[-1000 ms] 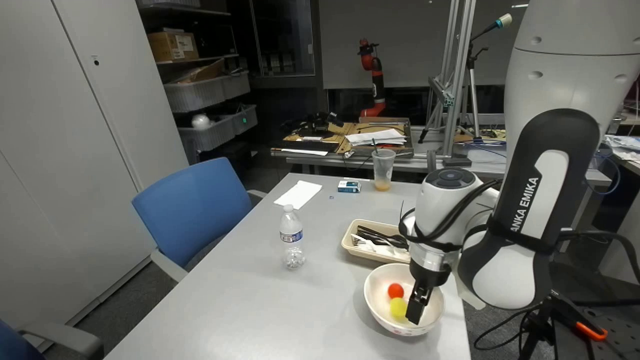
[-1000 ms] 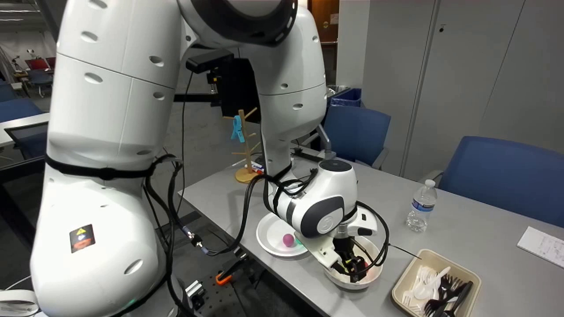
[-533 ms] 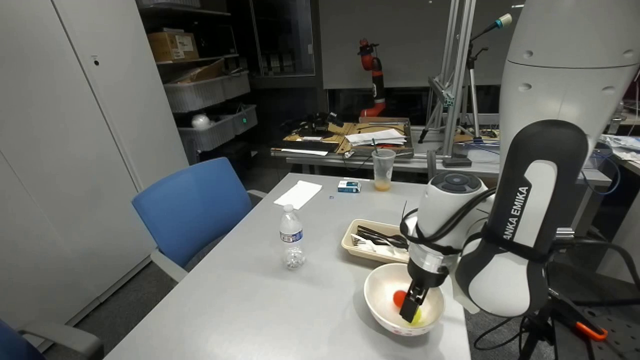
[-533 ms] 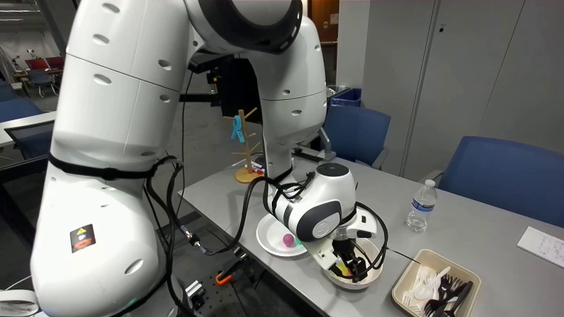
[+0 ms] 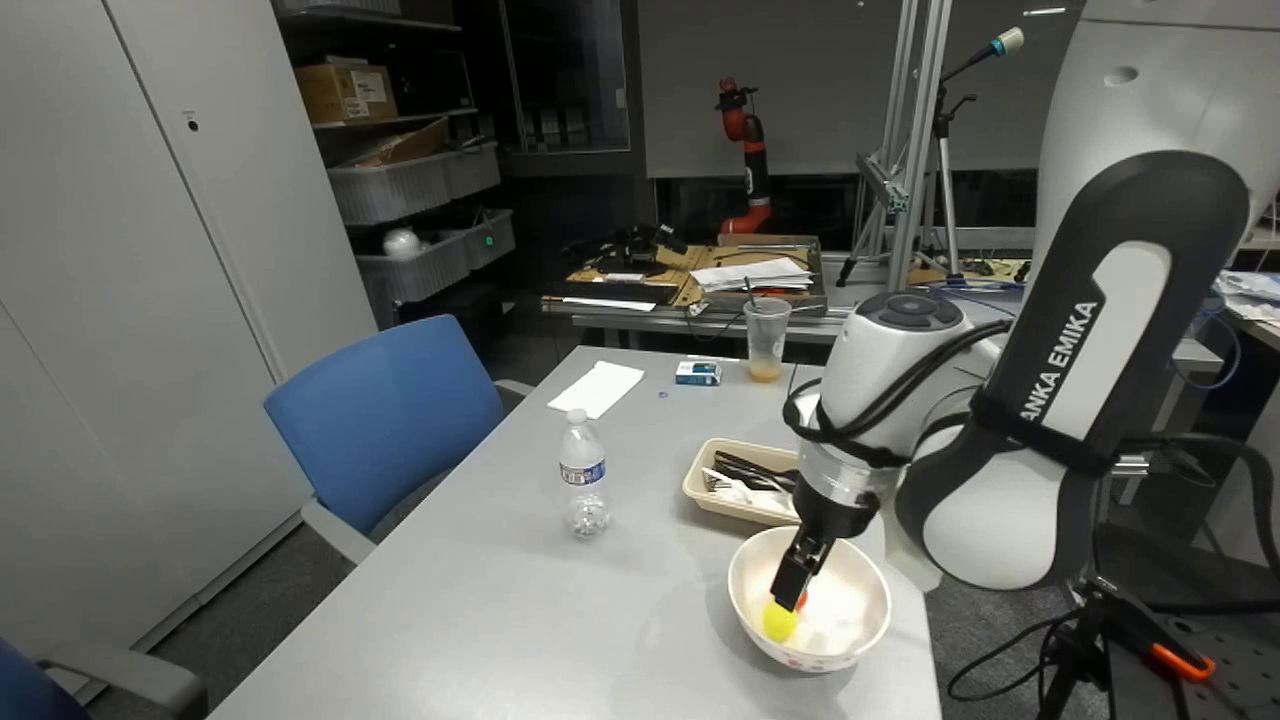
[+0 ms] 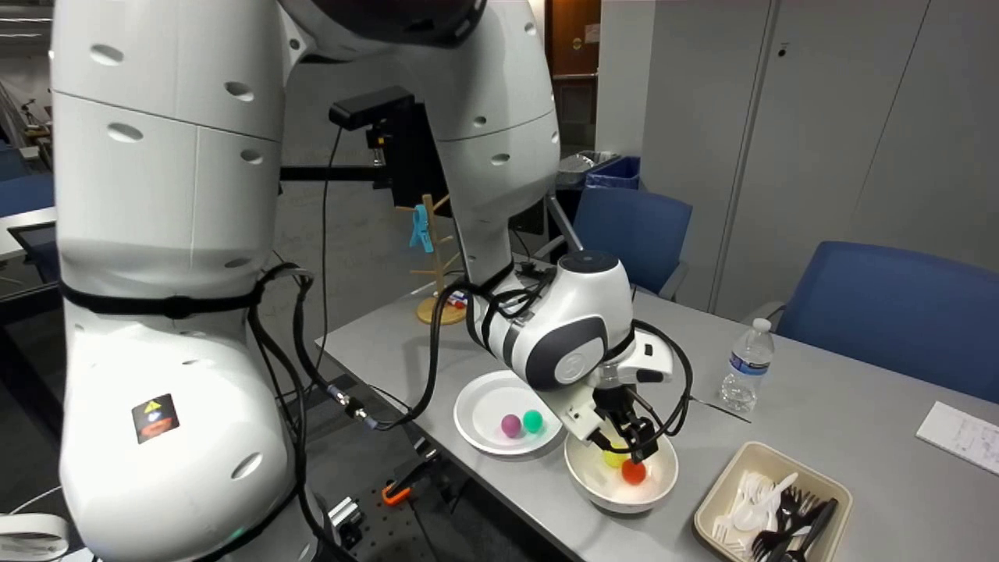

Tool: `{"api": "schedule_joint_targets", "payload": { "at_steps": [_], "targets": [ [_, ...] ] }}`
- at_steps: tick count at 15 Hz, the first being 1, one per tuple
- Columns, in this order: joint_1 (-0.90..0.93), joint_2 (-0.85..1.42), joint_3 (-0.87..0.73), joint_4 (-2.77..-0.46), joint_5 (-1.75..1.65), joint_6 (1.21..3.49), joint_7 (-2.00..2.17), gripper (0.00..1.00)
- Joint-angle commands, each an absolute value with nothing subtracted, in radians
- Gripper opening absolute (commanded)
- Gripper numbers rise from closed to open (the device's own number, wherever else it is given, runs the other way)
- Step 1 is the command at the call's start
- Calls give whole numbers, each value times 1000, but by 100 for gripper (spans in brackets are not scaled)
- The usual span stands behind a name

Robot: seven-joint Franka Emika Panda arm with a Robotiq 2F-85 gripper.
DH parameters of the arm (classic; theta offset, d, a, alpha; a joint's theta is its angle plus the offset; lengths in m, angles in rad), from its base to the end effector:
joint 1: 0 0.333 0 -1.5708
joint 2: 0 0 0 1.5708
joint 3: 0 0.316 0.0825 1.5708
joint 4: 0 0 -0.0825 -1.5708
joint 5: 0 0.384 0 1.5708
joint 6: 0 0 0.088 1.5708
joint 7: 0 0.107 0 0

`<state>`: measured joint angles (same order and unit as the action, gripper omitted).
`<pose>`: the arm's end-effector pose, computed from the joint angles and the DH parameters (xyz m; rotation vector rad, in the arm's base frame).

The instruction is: Pick up the orange ball and put it in the empty white bowl

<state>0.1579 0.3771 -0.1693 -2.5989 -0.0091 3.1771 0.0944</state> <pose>0.4463 -0.0106 0.1465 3.0699 -0.1207 0.3213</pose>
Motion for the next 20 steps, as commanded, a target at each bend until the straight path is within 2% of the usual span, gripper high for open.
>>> {"api": "schedule_joint_targets", "payload": {
  "at_steps": [1, 8, 13, 20],
  "targets": [
    [157, 361, -168, -2603, -3, 3167, 87, 100],
    [162, 347, -172, -2622, -4, 3161, 89, 100],
    [221, 245, -239, -2660, -22, 3150, 87, 100],
    [468, 114, -510, -2695, -140, 3086, 105, 100]
  ]
}}
